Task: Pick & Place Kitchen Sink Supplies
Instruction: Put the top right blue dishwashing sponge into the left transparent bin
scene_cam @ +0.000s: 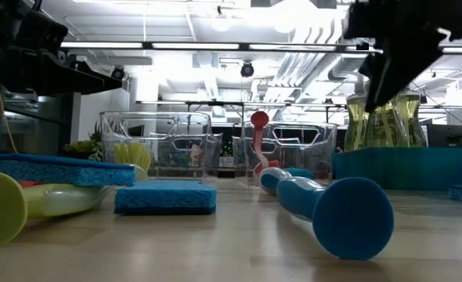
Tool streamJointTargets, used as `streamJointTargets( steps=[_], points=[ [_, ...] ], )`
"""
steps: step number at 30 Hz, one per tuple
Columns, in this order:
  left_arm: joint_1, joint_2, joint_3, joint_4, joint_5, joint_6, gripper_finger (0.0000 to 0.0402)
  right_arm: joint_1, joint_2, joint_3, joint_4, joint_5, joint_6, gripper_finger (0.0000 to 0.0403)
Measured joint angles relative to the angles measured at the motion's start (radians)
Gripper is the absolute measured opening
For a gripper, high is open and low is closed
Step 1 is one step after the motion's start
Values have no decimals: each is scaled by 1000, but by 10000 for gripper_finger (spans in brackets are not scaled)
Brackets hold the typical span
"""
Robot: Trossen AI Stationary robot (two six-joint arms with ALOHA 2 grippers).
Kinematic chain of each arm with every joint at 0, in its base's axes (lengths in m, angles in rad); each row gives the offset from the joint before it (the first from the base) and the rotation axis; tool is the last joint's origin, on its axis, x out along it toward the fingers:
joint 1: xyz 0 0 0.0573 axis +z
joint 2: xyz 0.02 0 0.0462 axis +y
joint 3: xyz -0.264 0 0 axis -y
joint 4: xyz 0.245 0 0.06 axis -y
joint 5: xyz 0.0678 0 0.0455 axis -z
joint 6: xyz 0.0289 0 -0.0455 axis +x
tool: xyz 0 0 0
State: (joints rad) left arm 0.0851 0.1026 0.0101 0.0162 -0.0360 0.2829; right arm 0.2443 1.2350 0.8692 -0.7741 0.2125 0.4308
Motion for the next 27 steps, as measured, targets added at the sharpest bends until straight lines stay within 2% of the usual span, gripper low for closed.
streamJointTargets(
  steps=[9, 17, 20, 23, 27],
  points=[
    [0, 0, 0, 0, 0, 0, 367, 28, 0, 0, -205, -76, 235, 224],
    [0, 0, 0, 0, 0, 0, 367, 112, 2, -10, -261, -115, 281, 273],
    [0, 0, 0, 0, 0, 0, 367, 145, 3, -79, -189, -230, 336, 299],
    [0, 0, 0, 0, 0, 0, 367, 188, 3, -183, -38, -353, 368, 322],
    [0, 0, 0, 0, 0, 0, 367, 213, 4, -290, 67, -495, 441, 336]
  ],
)
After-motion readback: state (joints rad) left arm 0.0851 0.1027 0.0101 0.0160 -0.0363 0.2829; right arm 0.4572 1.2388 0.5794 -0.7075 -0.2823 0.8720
